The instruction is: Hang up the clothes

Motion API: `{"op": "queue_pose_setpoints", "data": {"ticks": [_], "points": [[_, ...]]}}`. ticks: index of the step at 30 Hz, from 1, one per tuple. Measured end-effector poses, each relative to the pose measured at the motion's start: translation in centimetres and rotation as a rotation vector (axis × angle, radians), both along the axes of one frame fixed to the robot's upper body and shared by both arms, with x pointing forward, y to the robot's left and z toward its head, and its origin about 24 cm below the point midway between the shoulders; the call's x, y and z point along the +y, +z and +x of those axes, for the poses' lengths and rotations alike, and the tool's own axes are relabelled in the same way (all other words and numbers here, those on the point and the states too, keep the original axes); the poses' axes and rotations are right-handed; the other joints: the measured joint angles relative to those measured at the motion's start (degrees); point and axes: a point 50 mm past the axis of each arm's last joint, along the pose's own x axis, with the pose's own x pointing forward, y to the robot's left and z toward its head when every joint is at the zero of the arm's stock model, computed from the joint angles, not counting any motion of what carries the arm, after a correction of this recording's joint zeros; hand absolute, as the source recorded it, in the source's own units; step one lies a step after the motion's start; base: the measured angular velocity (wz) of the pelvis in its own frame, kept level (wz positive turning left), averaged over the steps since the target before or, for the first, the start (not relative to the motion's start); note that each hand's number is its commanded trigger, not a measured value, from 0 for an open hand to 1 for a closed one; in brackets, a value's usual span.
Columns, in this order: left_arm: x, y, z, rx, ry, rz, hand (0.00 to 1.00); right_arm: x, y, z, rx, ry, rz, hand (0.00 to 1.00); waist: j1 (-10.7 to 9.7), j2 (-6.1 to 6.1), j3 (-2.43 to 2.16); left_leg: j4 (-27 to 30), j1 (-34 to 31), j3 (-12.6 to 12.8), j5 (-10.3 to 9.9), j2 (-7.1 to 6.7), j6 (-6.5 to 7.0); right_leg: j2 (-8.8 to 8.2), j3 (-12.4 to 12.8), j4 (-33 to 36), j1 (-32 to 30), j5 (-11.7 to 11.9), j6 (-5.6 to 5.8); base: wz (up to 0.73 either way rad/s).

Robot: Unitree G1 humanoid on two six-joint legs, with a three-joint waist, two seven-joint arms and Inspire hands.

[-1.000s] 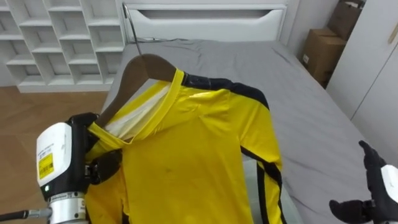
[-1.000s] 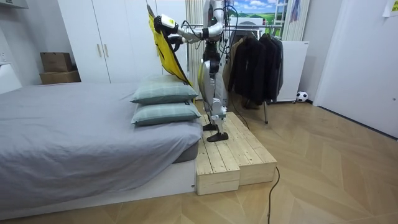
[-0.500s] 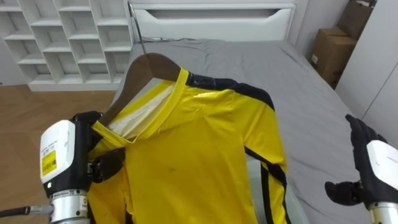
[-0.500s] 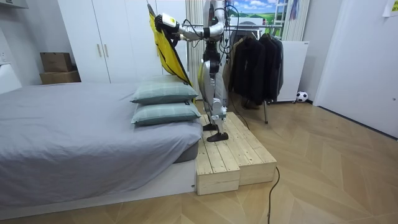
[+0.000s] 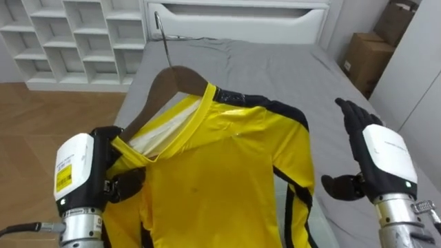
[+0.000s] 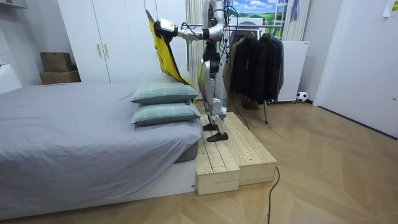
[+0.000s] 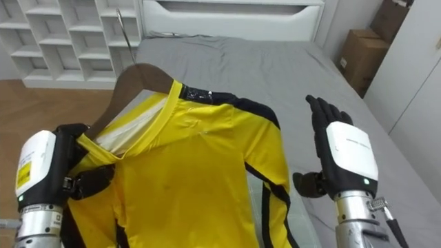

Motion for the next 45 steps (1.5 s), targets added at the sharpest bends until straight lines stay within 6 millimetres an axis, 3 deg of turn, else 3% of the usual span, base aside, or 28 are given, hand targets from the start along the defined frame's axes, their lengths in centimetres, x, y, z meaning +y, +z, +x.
{"op": "queue_pose_setpoints", "data": {"ticks": [19,27,37,45], "points": [[-1.7,1.2,0.3,-0.046,-0.076,0.047,1.0,2.5,4.1,-0.2,-0.13,0.158,-0.062,0.0,0.87,0.39,0.04,0.06,-0.74,0.25,0.01,0.06,0.01,-0.05,-0.11,0.55,-0.65,-0.03,0.04,-0.01],[-2.1,1.1,0.3,-0.042,-0.09,0.046,1.0,2.6,4.2,-0.2,-0.13,0.162,-0.069,0.0,0.99,0.68,0.16,0.06,-0.78,0.27,0.01,0.03,0.01,-0.05,-0.07,0.41,-0.63,-0.04,0.05,0.0],[-3.3,0.8,0.2,-0.02,-0.139,0.041,1.0,4.2,3.2,-0.2,-0.036,0.241,-0.071,0.0,1.16,0.83,0.09,0.06,-0.72,0.29,0.01,0.02,0.01,-0.05,-0.07,0.38,-0.76,-0.05,0.06,0.0],[-3.5,0.4,0.3,0.023,-0.153,0.044,1.0,4.3,2.8,-0.2,0.024,0.249,-0.073,0.0,1.26,1.01,-0.1,0.02,-0.19,0.29,0.01,0.05,0.01,-0.11,-0.22,0.55,-0.41,-0.05,0.06,0.0]]}}
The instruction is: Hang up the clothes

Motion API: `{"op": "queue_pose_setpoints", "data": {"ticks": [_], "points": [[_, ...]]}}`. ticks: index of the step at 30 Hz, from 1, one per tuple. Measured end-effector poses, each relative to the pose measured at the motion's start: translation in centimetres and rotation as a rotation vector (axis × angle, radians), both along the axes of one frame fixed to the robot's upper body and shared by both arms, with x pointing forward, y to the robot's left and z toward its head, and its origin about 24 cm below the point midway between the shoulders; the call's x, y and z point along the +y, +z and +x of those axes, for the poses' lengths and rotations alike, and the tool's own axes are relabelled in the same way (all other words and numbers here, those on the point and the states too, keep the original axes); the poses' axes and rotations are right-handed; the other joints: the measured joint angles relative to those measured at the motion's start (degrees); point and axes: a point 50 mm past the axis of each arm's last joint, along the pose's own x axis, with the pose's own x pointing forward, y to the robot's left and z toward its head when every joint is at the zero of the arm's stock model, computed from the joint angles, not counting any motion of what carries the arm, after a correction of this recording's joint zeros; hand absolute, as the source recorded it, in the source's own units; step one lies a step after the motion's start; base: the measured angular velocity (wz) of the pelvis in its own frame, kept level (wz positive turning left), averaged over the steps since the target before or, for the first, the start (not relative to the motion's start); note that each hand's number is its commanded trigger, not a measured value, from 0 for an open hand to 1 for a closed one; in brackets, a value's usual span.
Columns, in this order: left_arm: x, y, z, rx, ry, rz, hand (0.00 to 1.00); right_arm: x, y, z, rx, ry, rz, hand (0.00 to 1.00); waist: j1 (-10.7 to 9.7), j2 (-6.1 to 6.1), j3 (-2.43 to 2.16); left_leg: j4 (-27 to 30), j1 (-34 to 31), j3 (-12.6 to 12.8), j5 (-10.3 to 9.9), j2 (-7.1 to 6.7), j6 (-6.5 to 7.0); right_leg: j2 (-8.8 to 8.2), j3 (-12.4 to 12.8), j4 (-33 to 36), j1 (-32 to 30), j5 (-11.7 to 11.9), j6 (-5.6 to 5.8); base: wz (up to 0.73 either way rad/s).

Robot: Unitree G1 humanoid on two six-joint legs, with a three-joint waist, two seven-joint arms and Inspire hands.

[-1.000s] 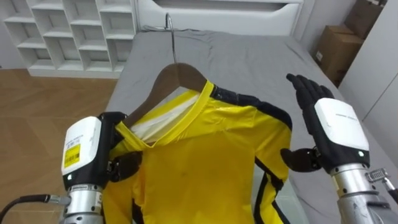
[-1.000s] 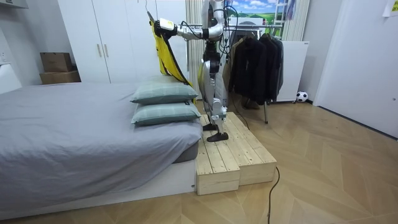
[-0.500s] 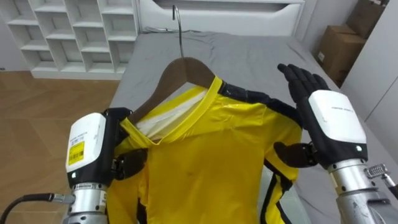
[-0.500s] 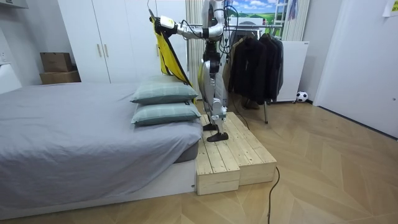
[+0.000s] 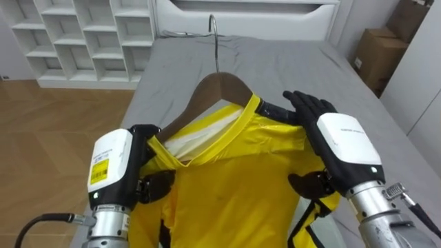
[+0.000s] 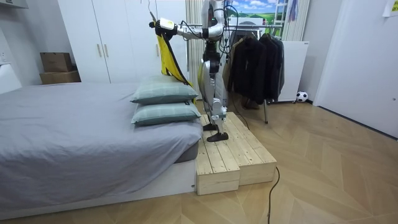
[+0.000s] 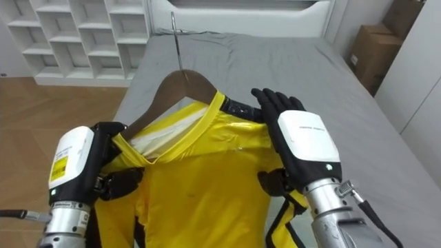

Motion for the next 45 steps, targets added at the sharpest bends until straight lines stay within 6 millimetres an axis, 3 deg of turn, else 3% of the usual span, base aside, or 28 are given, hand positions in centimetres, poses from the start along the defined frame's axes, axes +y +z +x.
{"op": "queue_pose_setpoints", "data": {"ticks": [8,19,27,36,40,45], "points": [[-0.4,-0.4,0.0,0.048,-0.016,-0.002,1.0,0.8,-0.5,0.0,0.037,0.009,0.018,0.0,0.07,-0.26,0.02,-0.02,0.23,0.05,0.01,0.0,0.02,-0.06,-0.06,0.26,0.09,0.0,0.0,0.0],[-0.8,-0.7,0.1,0.088,-0.026,-0.002,1.0,2.1,-0.2,1.0,0.035,0.036,0.006,0.0,1.19,-1.9,0.45,0.14,-0.66,-0.44,0.04,-0.12,0.06,-0.2,-0.61,-0.21,-0.04,0.0,0.01,0.02],[-1.7,0.0,0.8,0.089,-0.063,-0.013,1.0,2.5,1.1,1.9,-0.012,0.048,-0.026,0.0,1.2,-2.1,0.42,0.03,-0.56,-1.14,0.03,-0.12,0.06,-0.3,-1.09,-0.22,-0.02,-0.03,0.07,0.02],[-2.2,-0.1,0.9,0.1,-0.065,-0.026,1.0,2.4,0.8,2.4,0.002,0.03,-0.028,0.0,1.19,-2.36,0.46,0.11,-1.05,-1.43,0.04,-0.21,0.07,-0.4,-1.64,-0.22,0.02,-0.04,0.08,0.03],[-2.4,0.2,1.3,0.093,-0.063,-0.019,1.0,2.3,0.7,3.5,-0.001,0.009,-0.03,0.0,1.07,-2.39,0.44,1.21,-2.13,-2.28,0.04,-0.36,0.07,-0.49,-2.29,-0.47,-0.1,-0.05,0.09,0.1],[-2.5,0.8,1.5,0.071,-0.071,-0.017,1.0,2.2,0.8,3.5,-0.045,-0.005,-0.018,0.0,1.18,-2.44,0.39,1.26,-2.68,-3.33,0.05,-0.38,0.05,-0.51,-3.39,-0.89,0.03,-0.04,0.08,0.13]]}}
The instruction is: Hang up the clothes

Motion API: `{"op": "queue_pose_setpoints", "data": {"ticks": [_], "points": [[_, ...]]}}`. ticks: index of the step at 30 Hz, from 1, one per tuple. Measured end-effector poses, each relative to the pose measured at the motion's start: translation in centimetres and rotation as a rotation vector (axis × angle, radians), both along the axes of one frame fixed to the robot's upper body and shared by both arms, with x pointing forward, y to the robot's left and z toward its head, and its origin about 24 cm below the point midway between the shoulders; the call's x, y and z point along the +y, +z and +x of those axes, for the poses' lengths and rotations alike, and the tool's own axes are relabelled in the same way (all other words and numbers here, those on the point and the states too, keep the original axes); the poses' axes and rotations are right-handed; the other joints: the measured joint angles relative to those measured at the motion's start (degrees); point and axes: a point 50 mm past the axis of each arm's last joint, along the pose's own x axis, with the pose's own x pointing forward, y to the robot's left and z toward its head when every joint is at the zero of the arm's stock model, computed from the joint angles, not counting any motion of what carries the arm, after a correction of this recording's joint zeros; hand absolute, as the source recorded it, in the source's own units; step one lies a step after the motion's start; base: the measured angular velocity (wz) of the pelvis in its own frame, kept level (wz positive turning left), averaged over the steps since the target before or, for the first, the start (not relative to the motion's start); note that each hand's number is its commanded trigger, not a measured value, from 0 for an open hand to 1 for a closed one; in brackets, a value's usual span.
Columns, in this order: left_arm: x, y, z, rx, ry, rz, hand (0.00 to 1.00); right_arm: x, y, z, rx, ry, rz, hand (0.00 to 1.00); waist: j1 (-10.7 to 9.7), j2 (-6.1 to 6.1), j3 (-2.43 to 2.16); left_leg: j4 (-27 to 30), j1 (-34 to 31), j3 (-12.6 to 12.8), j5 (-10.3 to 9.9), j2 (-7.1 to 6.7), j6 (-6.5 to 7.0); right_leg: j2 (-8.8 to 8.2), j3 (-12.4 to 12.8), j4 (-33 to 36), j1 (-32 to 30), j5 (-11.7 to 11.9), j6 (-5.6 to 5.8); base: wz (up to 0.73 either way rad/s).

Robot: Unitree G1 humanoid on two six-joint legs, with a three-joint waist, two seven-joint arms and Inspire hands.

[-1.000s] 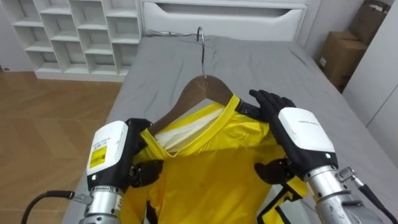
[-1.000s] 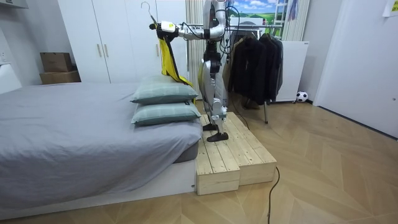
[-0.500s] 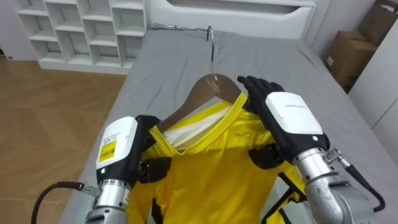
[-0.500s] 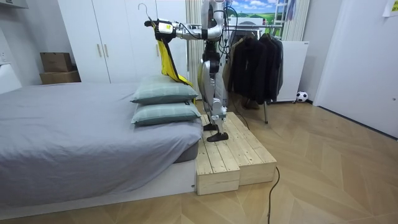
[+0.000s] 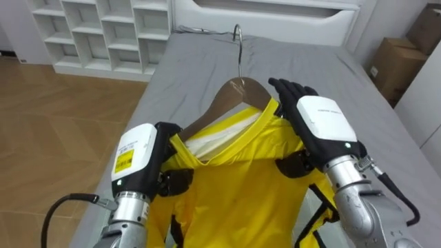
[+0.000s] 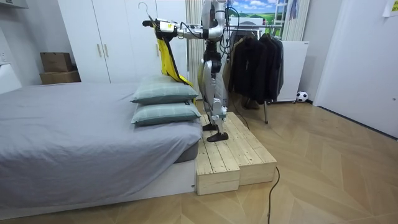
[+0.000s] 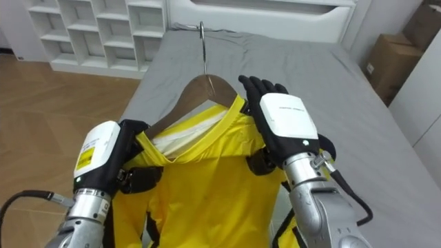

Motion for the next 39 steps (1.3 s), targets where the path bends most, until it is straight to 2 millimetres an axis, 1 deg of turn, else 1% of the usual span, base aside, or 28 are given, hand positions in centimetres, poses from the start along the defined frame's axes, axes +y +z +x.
{"op": "queue_pose_setpoints", "data": {"ticks": [8,11,16,24,28,39], "points": [[0.3,0.6,0.0,-0.03,0.0,0.058,1.0,-0.6,-1.5,0.2,-0.027,-0.032,0.015,0.0,0.02,0.04,-0.02,-0.08,-0.03,-0.17,-0.01,0.01,0.0,0.01,-0.25,-0.24,0.26,0.0,0.01,0.01],[0.3,0.7,0.0,-0.04,-0.001,0.073,1.0,-0.8,-2.0,0.3,-0.028,-0.041,0.05,0.0,-0.06,0.06,-0.03,-0.08,-0.04,-0.22,-0.01,0.02,0.0,-0.02,-0.46,-0.24,0.26,0.0,0.01,0.0],[0.4,1.7,-0.1,-0.088,-0.003,0.129,1.0,-1.1,-2.4,0.4,-0.017,-0.056,0.097,0.0,0.02,0.2,-0.09,0.02,-0.05,-0.56,0.0,0.03,0.0,-0.05,-0.73,-0.12,0.26,0.0,0.01,0.0],[0.3,2.1,-0.2,-0.118,0.006,0.209,1.0,-1.9,-3.6,0.9,0.038,-0.081,0.09,0.0,0.08,0.56,-0.28,0.52,0.06,-1.03,0.0,-0.05,0.0,-0.13,-1.12,-0.09,0.82,0.0,0.01,0.02],[0.4,2.0,-0.2,-0.117,0.007,0.217,1.0,-2.1,-3.7,0.9,0.065,-0.076,0.076,0.0,0.16,0.73,-0.38,0.58,0.14,-1.12,0.0,-0.04,-0.01,-0.12,-1.24,-0.09,0.98,0.01,0.0,0.0],[0.6,2.1,-0.1,-0.105,0.011,0.22,1.0,-2.1,-3.5,1.3,0.096,-0.06,0.064,0.0,0.1,0.51,-0.34,0.38,0.7,-0.96,0.0,-0.04,0.0,-0.06,-0.72,-0.22,0.96,0.0,0.0,-0.01]]}}
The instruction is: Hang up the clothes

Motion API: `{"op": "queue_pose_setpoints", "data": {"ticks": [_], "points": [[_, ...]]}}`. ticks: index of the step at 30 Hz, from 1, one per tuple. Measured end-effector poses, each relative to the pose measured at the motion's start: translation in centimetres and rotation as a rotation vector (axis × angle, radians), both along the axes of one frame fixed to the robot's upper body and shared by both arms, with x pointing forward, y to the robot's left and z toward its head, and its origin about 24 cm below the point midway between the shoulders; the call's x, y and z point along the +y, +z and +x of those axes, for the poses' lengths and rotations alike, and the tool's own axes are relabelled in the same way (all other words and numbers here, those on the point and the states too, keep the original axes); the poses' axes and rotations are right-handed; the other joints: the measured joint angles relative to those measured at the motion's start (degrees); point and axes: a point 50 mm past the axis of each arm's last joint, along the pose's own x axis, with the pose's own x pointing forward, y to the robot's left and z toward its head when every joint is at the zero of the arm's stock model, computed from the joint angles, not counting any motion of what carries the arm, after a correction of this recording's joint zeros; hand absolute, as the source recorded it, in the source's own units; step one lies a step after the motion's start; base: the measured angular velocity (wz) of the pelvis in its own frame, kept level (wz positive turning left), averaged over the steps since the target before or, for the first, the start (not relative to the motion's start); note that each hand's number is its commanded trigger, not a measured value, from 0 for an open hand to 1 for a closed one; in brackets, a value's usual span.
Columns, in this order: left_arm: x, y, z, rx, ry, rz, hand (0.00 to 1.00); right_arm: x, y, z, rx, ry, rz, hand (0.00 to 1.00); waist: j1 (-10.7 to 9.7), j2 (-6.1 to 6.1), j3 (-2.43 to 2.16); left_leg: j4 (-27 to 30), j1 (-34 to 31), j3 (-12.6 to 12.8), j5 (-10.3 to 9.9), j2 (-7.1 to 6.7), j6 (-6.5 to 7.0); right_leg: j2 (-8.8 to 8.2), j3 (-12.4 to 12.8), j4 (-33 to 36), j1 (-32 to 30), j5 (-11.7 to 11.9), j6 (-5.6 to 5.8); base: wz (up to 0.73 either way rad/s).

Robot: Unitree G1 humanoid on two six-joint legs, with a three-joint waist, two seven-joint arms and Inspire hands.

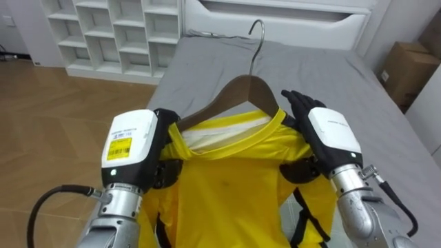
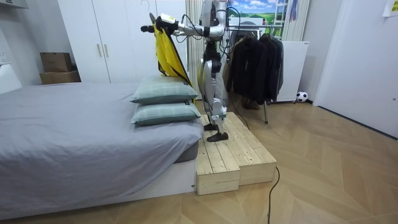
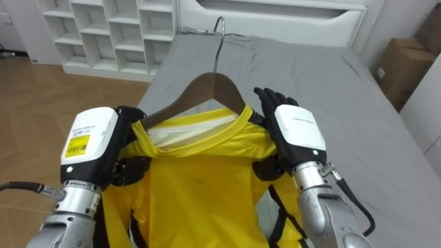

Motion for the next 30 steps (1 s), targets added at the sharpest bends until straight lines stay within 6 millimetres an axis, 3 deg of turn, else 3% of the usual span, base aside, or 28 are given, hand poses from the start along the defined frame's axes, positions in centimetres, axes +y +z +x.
{"op": "queue_pose_setpoints", "data": {"ticks": [8,9,11,12,30], "points": [[0.05,-0.05,0.05,0.018,-0.001,0.016,1.0,-0.06,-0.24,0.02,0.036,0.003,-0.008,0.0,-0.33,-0.42,0.24,-0.45,0.34,0.76,0.0,0.08,0.0,0.08,0.6,-0.02,-0.05,0.0,0.0,-0.04],[0.05,-0.04,0.05,0.017,-0.001,0.019,1.0,-0.08,-0.27,0.02,0.042,0.004,-0.009,0.16,-0.33,-0.42,0.24,-0.46,0.35,0.86,0.0,0.08,0.0,0.08,0.66,-0.02,-0.06,0.0,0.0,0.0],[0.04,-0.05,0.05,0.018,-0.002,0.02,1.0,-0.11,-0.29,0.03,0.05,0.005,-0.01,0.82,-0.34,-0.42,0.24,-0.47,0.37,0.94,0.0,0.08,0.0,0.09,0.73,-0.02,-0.06,0.0,0.0,0.0],[0.04,-0.05,0.06,0.019,-0.002,0.02,1.0,-0.11,-0.3,0.03,0.051,0.005,-0.01,1.0,-0.33,-0.42,0.24,-0.47,0.38,0.96,0.0,0.09,0.0,0.09,0.74,-0.01,-0.05,0.0,0.01,0.0],[0.1,0.0,0.05,0.01,0.003,0.017,1.0,-0.22,-0.28,0.04,0.052,0.001,-0.013,1.0,-1.56,-0.41,0.24,-0.48,0.37,1.06,0.0,0.11,0.0,0.09,0.74,0.03,0.12,0.01,0.0,0.0]]}}
